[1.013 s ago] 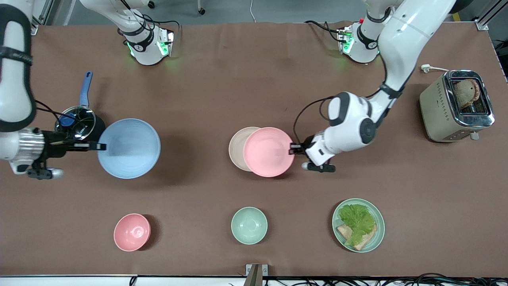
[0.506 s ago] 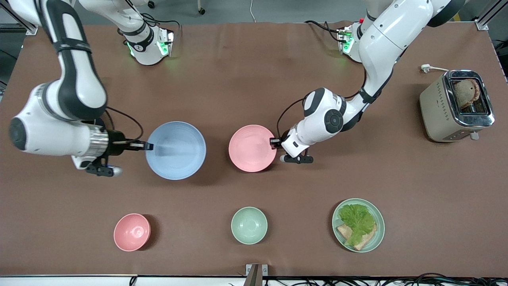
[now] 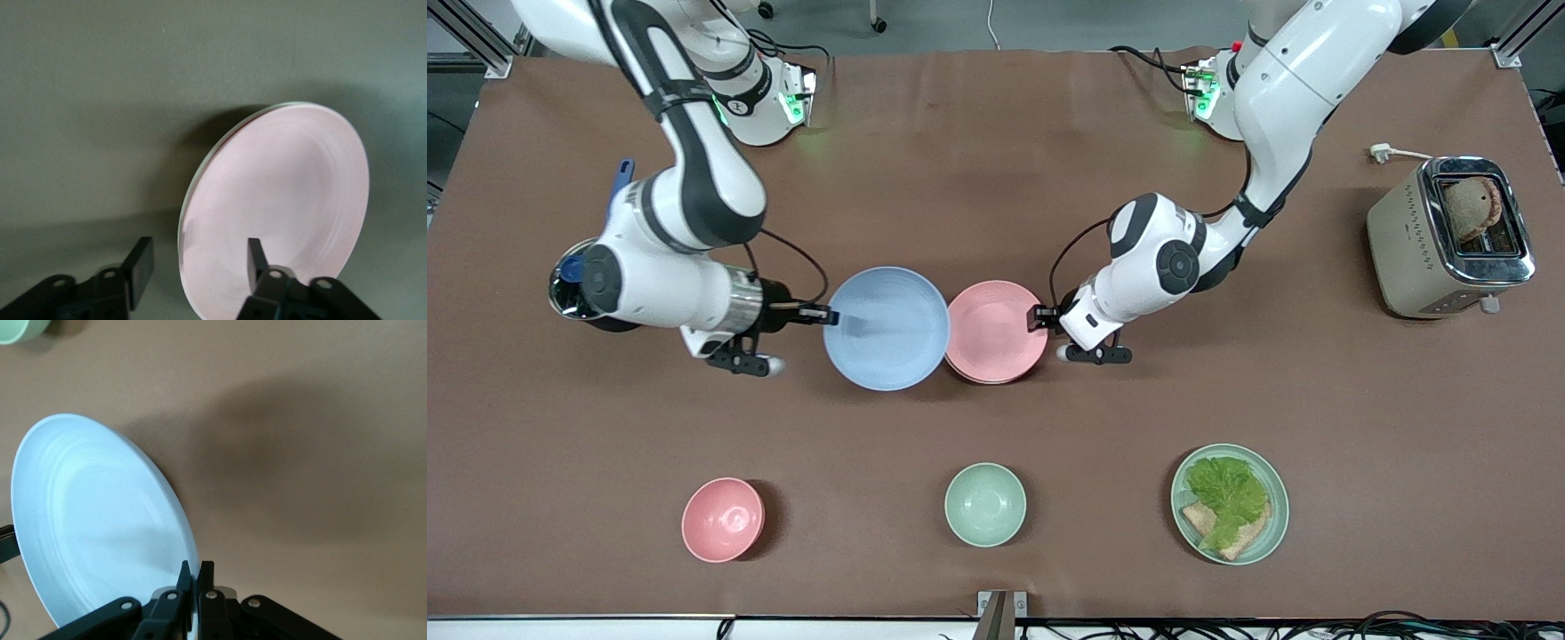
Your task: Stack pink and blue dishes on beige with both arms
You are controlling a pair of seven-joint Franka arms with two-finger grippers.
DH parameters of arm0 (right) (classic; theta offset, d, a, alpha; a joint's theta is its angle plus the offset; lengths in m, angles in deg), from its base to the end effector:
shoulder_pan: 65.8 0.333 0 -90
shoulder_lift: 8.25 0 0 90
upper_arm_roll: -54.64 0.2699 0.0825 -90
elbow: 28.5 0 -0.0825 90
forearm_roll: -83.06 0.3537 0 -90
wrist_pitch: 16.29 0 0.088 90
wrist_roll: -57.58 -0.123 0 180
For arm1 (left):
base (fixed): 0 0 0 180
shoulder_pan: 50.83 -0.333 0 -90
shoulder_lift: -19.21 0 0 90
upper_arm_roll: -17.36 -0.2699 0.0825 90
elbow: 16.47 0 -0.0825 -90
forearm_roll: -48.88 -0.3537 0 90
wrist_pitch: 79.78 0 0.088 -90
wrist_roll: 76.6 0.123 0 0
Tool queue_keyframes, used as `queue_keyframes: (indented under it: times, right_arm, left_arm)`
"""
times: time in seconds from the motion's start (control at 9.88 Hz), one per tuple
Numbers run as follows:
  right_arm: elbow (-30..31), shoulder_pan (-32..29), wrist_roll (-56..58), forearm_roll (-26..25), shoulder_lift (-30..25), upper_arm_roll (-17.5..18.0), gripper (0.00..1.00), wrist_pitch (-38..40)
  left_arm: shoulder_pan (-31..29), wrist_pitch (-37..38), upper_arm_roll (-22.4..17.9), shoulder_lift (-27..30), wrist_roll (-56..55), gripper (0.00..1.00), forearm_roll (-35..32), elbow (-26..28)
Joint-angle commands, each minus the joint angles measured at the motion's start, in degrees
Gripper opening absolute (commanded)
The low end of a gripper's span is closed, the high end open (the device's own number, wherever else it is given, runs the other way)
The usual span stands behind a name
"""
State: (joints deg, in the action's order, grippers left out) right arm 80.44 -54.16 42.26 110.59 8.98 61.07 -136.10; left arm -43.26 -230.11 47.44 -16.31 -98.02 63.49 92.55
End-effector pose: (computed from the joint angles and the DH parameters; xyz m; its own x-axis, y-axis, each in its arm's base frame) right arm 0.5346 0.2032 0.3000 0.9507 -0.1650 -0.2627 -0.2524 -0.9038 -0.3457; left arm 0.4895 -0.3604 0.1958 0.9961 0.0201 -0.0853 0.0553 -0.8995 0.4333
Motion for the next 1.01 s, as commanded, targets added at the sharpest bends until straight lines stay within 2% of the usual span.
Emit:
queue_keyframes:
  times: [0.0, 0.2, 0.3, 0.41, 0.61, 0.71, 0.91]
  right_arm:
    - [5.4, 3.6, -2.4, -0.3, -1.9, 2.0, 0.02, -8.4]
    - [5.4, 5.1, -7.6, -0.3, 0.5, 5.3, 0.02, -11.9]
    - [5.5, 6.3, -7.7, -0.3, 2.3, 6.5, 0.02, -15.6]
    - [5.2, 7.6, -10.5, -0.3, 4.7, 7.3, 0.02, -20.1]
    - [5.0, 9.9, -12.4, -0.3, 7.3, 7.9, 0.02, -25.3]
    - [4.9, 10.1, -12.5, -0.3, 8.1, 8.0, 0.03, -25.8]
    - [4.9, 10.4, -12.4, -0.4, 9.2, 8.0, 0.07, -27.0]
  left_arm:
    - [-1.1, 10.7, -4.7, 8.1, 1.9, 1.00, -1.1, 1.9]
    - [-1.1, 25.4, -13.3, 17.0, 9.7, 1.00, -1.1, 1.2]
    - [-1.3, 28.1, -17.2, 20.7, 12.3, 1.00, -1.4, 0.9]
    - [-1.6, 28.8, -21.1, 24.1, 12.5, 1.00, -5.1, 0.9]
    - [-1.7, 32.2, -24.4, 29.7, 12.7, 1.00, -15.4, 0.9]
    - [-1.9, 32.4, -25.9, 32.0, 13.7, 1.00, -18.1, 1.1]
    - [-2.6, 32.5, -27.9, 35.3, 19.4, 1.00, -18.5, 1.3]
